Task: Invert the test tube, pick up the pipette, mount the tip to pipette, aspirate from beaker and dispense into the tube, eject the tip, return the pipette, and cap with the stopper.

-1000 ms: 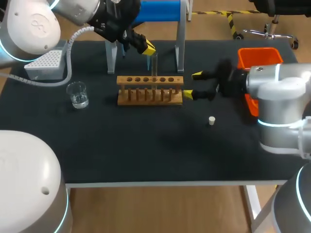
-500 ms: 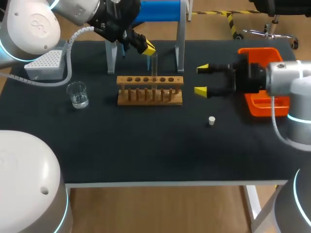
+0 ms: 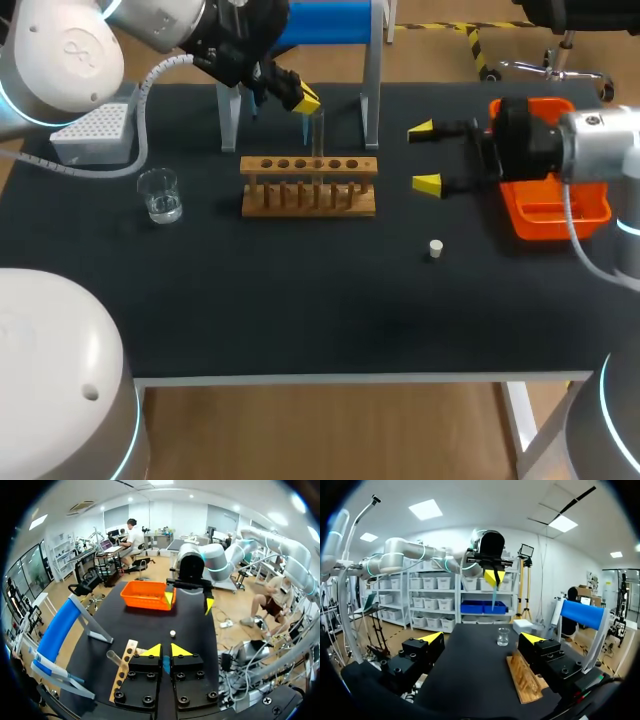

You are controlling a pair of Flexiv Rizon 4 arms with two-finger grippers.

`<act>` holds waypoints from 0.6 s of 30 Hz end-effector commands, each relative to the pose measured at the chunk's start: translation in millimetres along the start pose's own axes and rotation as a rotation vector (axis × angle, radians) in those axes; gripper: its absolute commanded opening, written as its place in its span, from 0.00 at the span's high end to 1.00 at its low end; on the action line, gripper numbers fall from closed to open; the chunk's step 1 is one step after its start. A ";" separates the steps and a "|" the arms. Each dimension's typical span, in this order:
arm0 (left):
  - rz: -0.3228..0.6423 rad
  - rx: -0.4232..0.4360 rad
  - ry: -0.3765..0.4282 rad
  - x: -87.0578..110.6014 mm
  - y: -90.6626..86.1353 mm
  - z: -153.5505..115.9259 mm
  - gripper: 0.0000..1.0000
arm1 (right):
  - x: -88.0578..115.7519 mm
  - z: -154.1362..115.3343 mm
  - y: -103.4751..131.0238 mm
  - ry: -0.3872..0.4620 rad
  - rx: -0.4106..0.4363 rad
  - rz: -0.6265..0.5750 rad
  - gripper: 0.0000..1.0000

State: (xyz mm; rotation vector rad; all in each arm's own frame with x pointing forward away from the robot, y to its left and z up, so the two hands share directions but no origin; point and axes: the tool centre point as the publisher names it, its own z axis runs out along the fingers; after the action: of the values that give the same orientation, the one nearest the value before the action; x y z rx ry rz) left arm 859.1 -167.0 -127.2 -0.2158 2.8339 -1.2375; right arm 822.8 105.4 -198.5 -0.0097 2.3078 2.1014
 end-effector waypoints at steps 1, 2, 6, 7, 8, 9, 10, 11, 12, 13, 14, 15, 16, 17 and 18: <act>-0.002 -0.005 0.002 -0.3 -0.9 -0.9 1.00 | -3.0 12.3 3.5 0.022 -0.004 0.005 0.00; -0.002 -0.005 0.002 -0.3 -0.9 -0.9 1.00 | -2.7 15.0 4.8 0.026 -0.007 0.006 0.00; -0.002 -0.005 0.002 -0.3 -0.9 -0.9 1.00 | -2.3 28.1 11.3 0.034 -0.016 0.008 0.00; -0.002 -0.005 0.002 -0.3 -0.9 -0.9 1.00 | -2.5 31.4 12.9 0.036 -0.019 0.009 0.00; -0.002 -0.005 0.002 -0.3 -0.9 -0.9 1.00 | -2.9 34.8 14.4 0.036 -0.020 0.010 0.00; -0.002 -0.005 0.002 -0.3 -0.9 -0.9 1.00 | -3.0 38.2 15.7 0.037 -0.021 0.011 0.00; -0.002 -0.005 0.002 -0.3 -0.9 -0.9 1.00 | -3.2 41.6 17.0 0.037 -0.024 0.013 0.00; -0.002 -0.005 0.002 -0.3 -0.9 -0.9 1.00 | -3.7 45.3 18.2 0.038 -0.025 0.013 0.00; -0.002 -0.005 0.002 -0.3 -0.9 -0.9 1.00 | -4.3 48.9 19.3 0.038 -0.028 0.015 0.00; -0.002 -0.005 0.002 -0.3 -0.9 -0.9 1.00 | -5.1 53.3 20.4 0.039 -0.029 0.017 0.00; -0.002 -0.005 0.002 -0.3 -0.9 -0.9 1.00 | -6.0 57.1 21.2 0.039 -0.031 0.018 0.00; -0.002 -0.005 0.002 -0.3 -0.9 -0.9 1.00 | -7.0 61.1 21.8 0.039 -0.032 0.019 0.00; -0.002 -0.005 0.002 -0.3 -0.9 -0.9 1.00 | -8.0 65.0 22.4 0.038 -0.032 0.022 0.00; -0.002 -0.005 0.002 -0.3 -0.9 -0.9 1.00 | -8.7 68.7 23.2 0.038 -0.033 0.025 0.00; -0.002 -0.005 0.002 -0.3 -0.9 -0.9 1.00 | -9.0 72.2 24.1 0.038 -0.034 0.026 0.00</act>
State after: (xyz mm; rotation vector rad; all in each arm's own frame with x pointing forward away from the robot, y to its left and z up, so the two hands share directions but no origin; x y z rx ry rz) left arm 859.1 -167.0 -127.1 -0.2158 2.8341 -1.2375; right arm 826.7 165.9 -180.0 -0.0214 2.3024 2.1718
